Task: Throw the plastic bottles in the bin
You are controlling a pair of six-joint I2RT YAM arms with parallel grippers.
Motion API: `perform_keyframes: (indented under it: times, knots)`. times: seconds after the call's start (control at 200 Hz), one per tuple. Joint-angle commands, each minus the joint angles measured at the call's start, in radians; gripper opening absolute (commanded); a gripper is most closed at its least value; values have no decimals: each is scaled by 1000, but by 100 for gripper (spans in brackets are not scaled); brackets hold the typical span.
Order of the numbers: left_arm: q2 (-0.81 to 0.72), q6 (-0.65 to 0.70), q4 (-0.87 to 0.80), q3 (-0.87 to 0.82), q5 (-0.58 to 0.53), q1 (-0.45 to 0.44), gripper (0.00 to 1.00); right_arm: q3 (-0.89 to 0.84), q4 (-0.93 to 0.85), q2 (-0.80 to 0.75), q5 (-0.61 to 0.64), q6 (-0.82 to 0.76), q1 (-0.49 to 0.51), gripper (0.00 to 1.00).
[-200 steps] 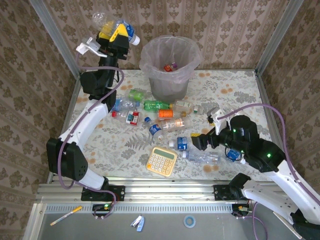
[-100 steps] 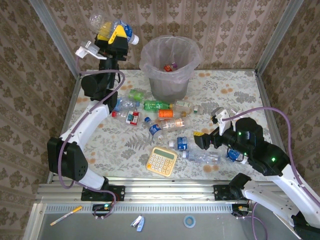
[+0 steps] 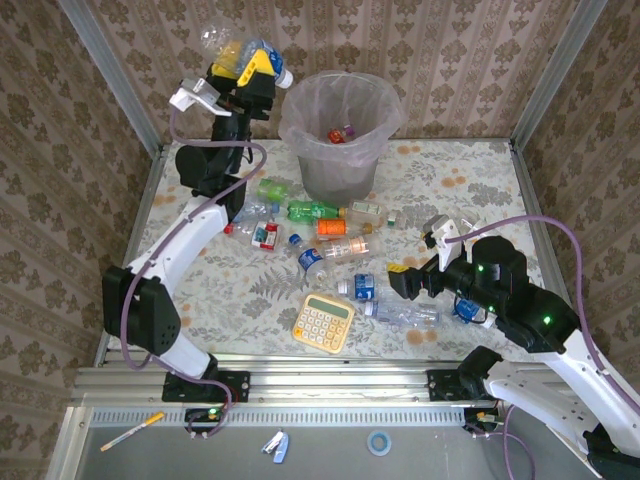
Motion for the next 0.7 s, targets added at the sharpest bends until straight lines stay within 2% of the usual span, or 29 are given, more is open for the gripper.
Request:
perform_keyframes:
  times: [0.0,0.245,0.265,0.38,0.695]
  knots:
    - [25,36,6,49,21,-5,61,-7,19,-10,16,-16,7,100]
    - [92,89,-66,125,35,-12,61,5,6,-8,22,-22,6,100]
    - [98,92,-73,131,37,-40,61,5,5,-9,22,-22,7,100]
    - [125,124,-124,170,46,-55,61,8,-1,-11,25,-25,7,100]
    - [207,265,-394,300,63,-91,60,7,-3,-21,27,-24,7,100]
